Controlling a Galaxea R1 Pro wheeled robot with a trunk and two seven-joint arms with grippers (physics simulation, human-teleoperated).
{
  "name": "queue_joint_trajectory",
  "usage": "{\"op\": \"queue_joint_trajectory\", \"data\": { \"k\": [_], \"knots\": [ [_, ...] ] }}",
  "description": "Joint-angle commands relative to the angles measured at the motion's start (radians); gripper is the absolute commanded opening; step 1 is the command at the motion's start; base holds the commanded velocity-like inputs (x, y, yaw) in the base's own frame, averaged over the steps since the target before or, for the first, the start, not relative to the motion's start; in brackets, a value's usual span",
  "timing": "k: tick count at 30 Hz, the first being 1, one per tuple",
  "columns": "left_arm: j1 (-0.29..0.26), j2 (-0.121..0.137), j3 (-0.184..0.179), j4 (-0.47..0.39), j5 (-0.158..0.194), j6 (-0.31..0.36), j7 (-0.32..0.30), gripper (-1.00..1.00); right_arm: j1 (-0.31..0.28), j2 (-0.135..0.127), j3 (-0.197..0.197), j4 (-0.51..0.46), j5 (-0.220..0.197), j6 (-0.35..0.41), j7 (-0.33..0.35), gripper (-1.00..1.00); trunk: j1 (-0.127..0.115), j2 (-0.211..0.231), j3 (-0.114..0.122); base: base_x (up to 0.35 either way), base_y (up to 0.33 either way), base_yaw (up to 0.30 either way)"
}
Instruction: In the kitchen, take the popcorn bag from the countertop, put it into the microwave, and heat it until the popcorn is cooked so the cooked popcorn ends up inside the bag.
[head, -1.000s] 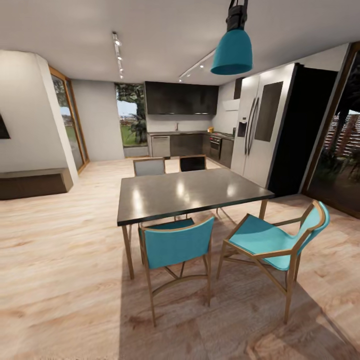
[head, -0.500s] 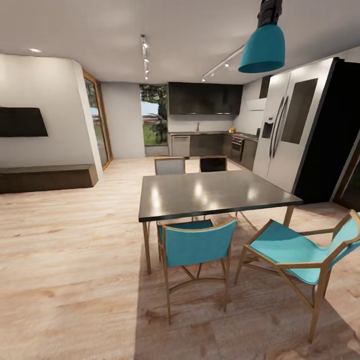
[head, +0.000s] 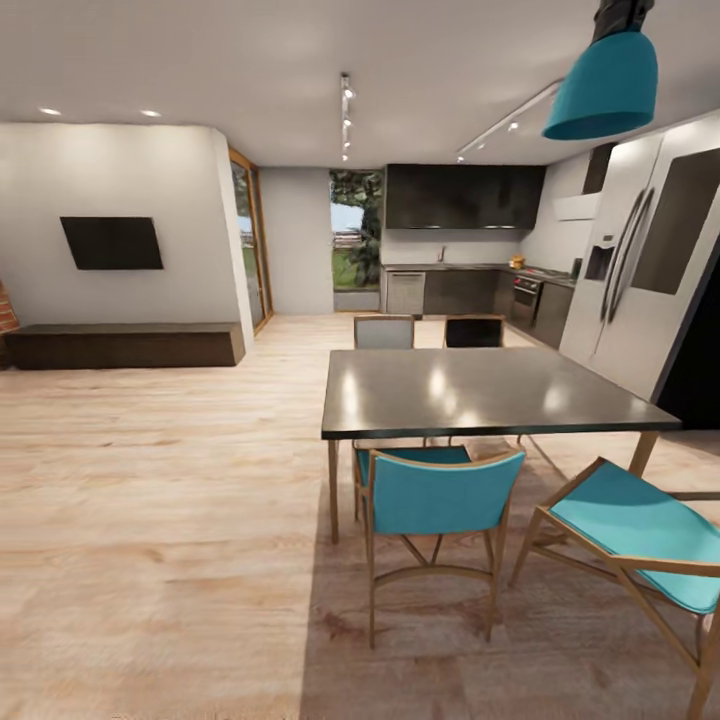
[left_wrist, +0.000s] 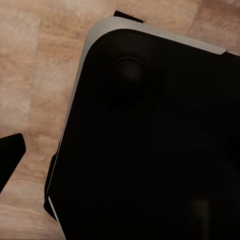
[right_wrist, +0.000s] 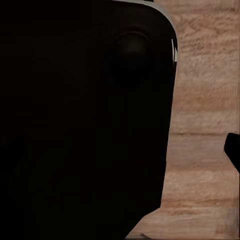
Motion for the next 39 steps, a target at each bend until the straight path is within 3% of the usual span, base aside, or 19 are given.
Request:
{"op": "queue_joint_trajectory", "data": {
  "k": [1,16,20,31,36,39],
  "knots": [
    [0.000,-0.001,0.001,0.000,0.003,-0.002,0.000,1.00,0.000,-0.002,-0.001,0.002,0.017,-0.002,-0.001,1.00,0.000,0.000,-0.001,0.000,0.000,0.300],
    [0.000,0.001,0.002,0.000,0.003,-0.002,0.000,1.00,0.000,-0.004,0.000,0.007,0.024,-0.001,-0.008,1.00,0.000,0.000,-0.001,0.000,0.000,0.300],
    [0.000,0.001,0.001,0.000,0.003,-0.002,0.000,1.00,0.000,-0.005,0.000,0.008,0.080,-0.001,-0.008,1.00,0.000,0.000,-0.001,0.000,0.000,0.300],
    [0.000,-0.011,0.008,0.003,0.013,-0.002,0.000,1.00,0.000,-0.007,0.000,0.008,0.086,-0.002,-0.008,1.00,0.000,0.000,-0.001,0.000,0.000,0.300],
    [0.000,0.006,0.016,0.007,0.173,0.000,0.002,1.00,0.000,-0.006,0.000,0.008,0.087,-0.005,-0.008,1.00,0.000,0.000,-0.001,0.000,0.000,0.300],
    [0.000,0.008,0.011,0.011,0.207,0.001,0.001,1.00,0.000,-0.005,0.000,0.008,0.088,-0.006,-0.008,1.00,0.000,0.000,-0.001,0.000,0.000,0.300]
  ]
}}
